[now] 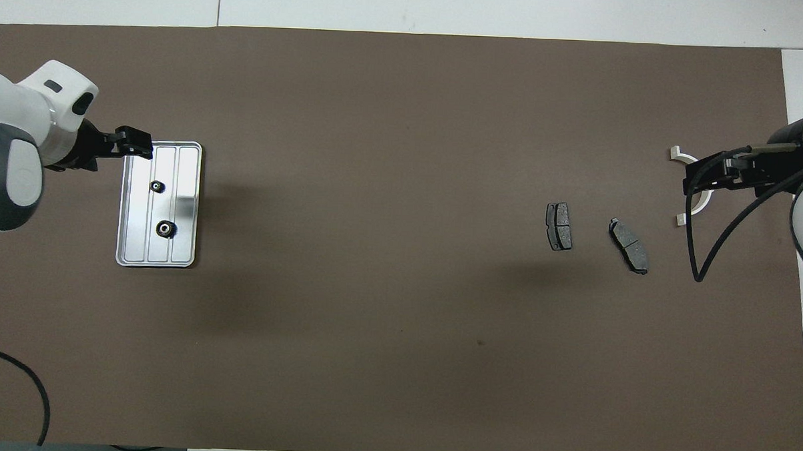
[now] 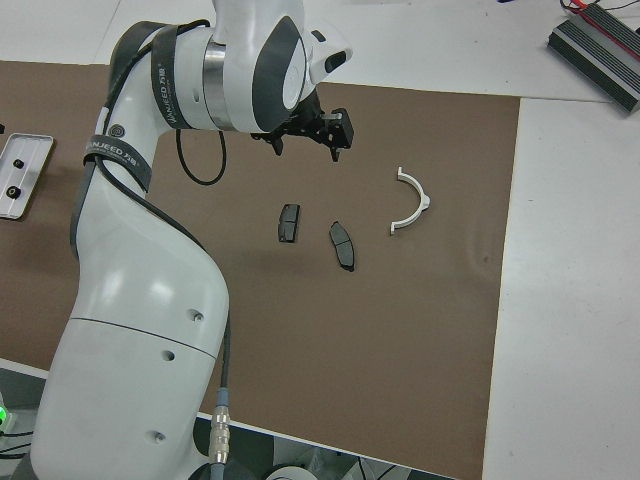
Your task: Pick bearing gear from pile to tray
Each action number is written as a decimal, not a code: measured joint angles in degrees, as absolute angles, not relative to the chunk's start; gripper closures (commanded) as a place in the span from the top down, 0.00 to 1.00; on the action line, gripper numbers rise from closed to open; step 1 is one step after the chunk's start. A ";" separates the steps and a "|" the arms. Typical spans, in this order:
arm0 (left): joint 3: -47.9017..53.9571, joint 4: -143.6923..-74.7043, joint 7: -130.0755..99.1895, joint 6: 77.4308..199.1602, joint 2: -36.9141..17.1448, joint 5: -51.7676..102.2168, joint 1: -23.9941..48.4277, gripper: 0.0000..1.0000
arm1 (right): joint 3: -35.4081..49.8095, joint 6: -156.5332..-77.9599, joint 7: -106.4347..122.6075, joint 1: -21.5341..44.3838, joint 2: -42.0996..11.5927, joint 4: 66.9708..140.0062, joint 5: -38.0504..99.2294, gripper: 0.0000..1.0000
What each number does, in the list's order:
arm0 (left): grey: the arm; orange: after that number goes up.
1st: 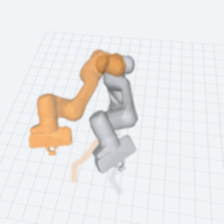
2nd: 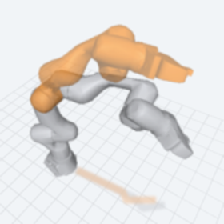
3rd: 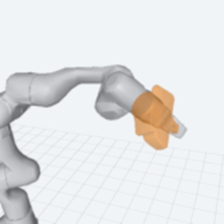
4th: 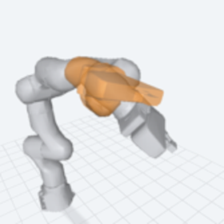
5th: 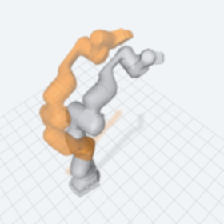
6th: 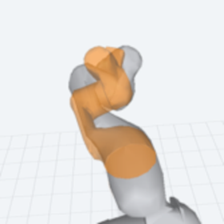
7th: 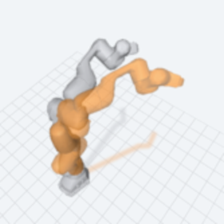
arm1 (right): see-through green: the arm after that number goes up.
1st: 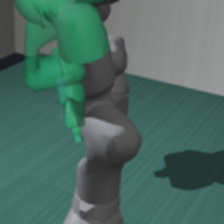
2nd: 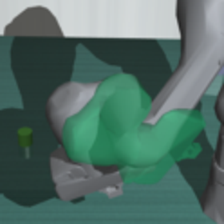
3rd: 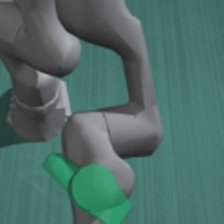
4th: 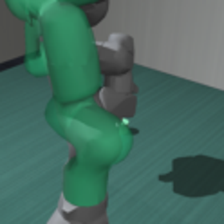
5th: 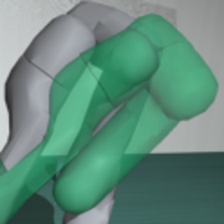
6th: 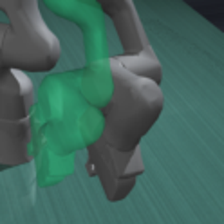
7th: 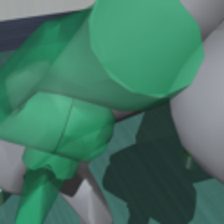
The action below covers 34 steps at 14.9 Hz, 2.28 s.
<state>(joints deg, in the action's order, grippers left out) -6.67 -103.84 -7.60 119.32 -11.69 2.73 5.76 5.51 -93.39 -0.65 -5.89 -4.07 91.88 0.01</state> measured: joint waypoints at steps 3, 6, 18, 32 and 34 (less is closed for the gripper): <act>-6.74 -103.29 -6.93 112.05 -4.94 2.73 5.71 1.00 | 5.52 -93.46 -0.65 -5.88 -3.43 93.08 0.01 1.00; -6.75 -103.34 -6.83 107.28 0.52 2.73 5.70 1.00 | 5.51 -93.80 -0.65 -5.89 -2.68 94.35 0.01 1.00; -4.76 -98.17 -3.72 101.38 -0.21 0.37 4.79 1.00 | 5.45 -93.80 -0.65 -6.04 -1.84 94.76 0.01 1.00; -3.59 -94.14 -1.90 98.19 -1.45 0.32 4.18 1.00 | 5.39 -93.81 -0.65 -6.31 -1.77 94.75 0.01 1.00; -3.35 -93.86 -1.85 97.96 -1.45 0.32 3.86 1.00 | 5.39 -93.81 -0.65 -6.31 -1.75 94.75 0.01 1.00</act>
